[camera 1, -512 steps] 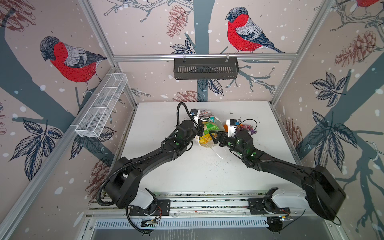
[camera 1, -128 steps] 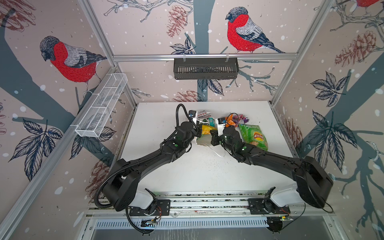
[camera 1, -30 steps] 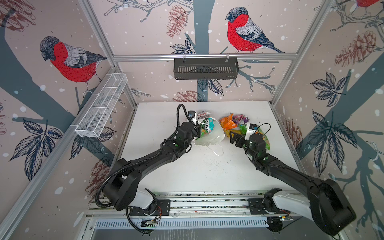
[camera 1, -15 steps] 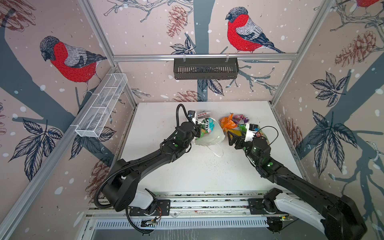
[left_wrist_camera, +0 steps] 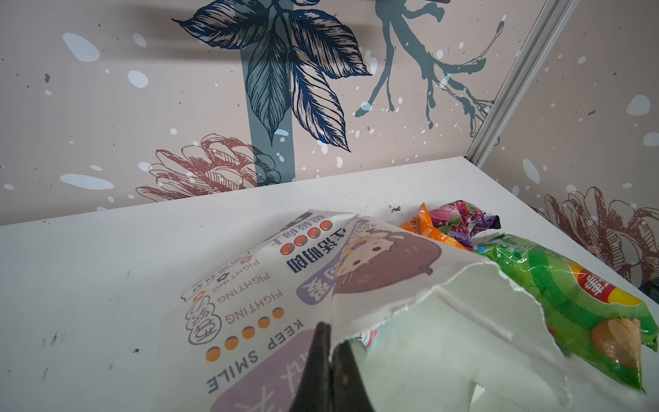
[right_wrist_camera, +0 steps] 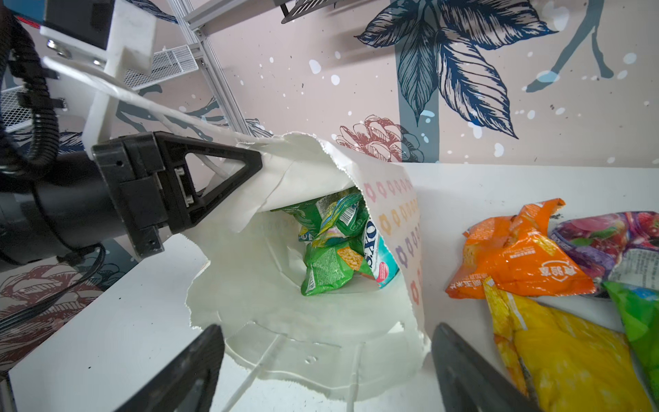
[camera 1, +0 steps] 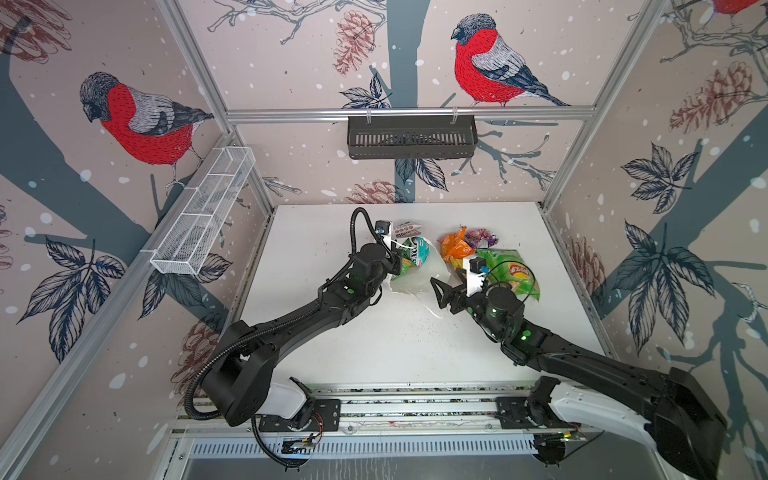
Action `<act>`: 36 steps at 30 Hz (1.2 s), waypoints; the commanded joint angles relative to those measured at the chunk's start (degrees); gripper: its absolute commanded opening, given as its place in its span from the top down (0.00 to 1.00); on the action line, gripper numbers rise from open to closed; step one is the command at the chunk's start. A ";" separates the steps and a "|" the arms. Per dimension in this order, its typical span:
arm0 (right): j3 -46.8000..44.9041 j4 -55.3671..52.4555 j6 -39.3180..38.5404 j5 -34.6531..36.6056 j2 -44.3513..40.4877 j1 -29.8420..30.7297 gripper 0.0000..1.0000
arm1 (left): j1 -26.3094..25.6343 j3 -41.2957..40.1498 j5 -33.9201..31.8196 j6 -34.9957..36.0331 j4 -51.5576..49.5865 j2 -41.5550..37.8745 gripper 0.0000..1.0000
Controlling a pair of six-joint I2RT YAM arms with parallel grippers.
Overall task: Take the snacks out of the paper bag
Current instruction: Pick up the snack from the paper bag.
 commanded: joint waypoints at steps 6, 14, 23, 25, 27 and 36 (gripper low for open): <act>-0.13 9.61 -4.01 -4.32 5.73 3.35 0.12 | -0.02 0.02 1.22 -0.77 -0.68 -0.86 1.00; 1.62 15.63 -4.74 -7.27 15.68 3.47 0.18 | -0.02 -0.13 2.01 -1.04 -0.39 -1.20 1.00; 4.60 20.76 -6.19 -6.83 24.94 1.78 0.19 | -0.02 -0.80 1.70 -0.55 -0.17 -1.87 1.00; 6.06 19.81 -6.72 -6.69 27.01 1.50 0.19 | -0.02 -0.93 1.71 -0.44 -0.06 -1.98 1.00; 7.10 19.22 -6.36 -5.70 28.69 1.36 0.19 | -0.02 -0.93 1.69 -0.31 -0.05 -2.00 1.00; 11.29 13.66 -9.21 0.49 32.68 1.70 0.21 | -0.02 -0.25 2.29 -0.07 0.02 -2.00 1.00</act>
